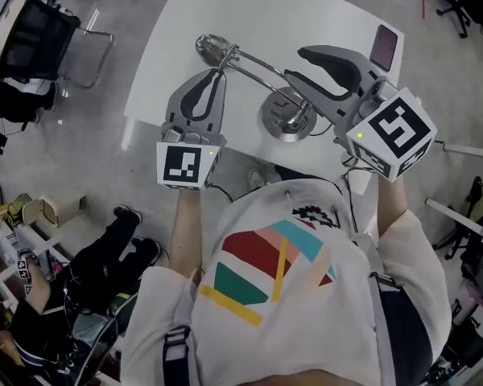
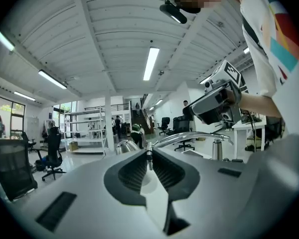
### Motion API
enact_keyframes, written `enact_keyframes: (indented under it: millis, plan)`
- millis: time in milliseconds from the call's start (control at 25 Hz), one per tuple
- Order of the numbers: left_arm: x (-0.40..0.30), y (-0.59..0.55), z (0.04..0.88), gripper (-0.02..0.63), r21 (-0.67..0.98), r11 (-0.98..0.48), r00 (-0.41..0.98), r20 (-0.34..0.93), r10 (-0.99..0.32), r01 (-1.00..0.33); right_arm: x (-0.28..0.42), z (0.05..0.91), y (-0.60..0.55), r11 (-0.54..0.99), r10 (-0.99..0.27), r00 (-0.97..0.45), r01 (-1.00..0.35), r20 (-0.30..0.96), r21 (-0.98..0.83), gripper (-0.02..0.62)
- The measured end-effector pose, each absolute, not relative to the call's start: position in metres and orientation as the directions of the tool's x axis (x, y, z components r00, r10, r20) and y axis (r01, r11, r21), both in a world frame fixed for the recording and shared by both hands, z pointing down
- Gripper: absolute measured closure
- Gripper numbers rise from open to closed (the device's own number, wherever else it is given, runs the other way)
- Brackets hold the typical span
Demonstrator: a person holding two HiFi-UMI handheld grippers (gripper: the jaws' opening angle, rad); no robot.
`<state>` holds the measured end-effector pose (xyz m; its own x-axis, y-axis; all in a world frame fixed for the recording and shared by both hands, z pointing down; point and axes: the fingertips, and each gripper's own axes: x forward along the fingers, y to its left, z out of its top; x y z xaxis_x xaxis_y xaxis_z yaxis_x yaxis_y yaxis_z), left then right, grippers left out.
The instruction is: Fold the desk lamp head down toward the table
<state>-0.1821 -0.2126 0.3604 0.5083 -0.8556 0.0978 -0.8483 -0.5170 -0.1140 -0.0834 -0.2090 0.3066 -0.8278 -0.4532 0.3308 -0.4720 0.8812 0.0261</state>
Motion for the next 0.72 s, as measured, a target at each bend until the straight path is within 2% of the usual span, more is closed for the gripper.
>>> enact_keyframes:
  millis: [120, 280, 440, 520, 720]
  plan:
    - [-0.184, -0.225, 0.378, 0.525, -0.099, -0.530, 0.518, 0.125, -0.847, -0.842, -0.073, 0.322, -0.226, 0.855, -0.474, -0.814, -0.517, 0.335, -0.046, 0.445]
    - [-0.169, -0.221, 0.418, 0.525, -0.134, -0.578, 0.539, 0.240, -0.807, -0.805, -0.053, 0.337, -0.226, 0.822, -0.502, -0.788, -0.562, 0.355, -0.086, 0.445]
    - [-0.164, -0.221, 0.433, 0.525, -0.093, -0.598, 0.567, 0.230, -0.791, -0.796, -0.042, 0.347, -0.233, 0.792, -0.530, -0.759, -0.603, 0.379, -0.100, 0.445]
    - [-0.164, -0.220, 0.443, 0.525, -0.081, -0.613, 0.575, 0.268, -0.773, -0.786, -0.037, 0.355, -0.236, 0.776, -0.537, -0.747, -0.620, 0.391, -0.119, 0.445]
    - [-0.163, -0.218, 0.446, 0.525, -0.163, -0.655, 0.602, 0.282, -0.747, -0.738, -0.029, 0.377, -0.236, 0.719, -0.541, -0.741, -0.653, 0.398, -0.239, 0.446]
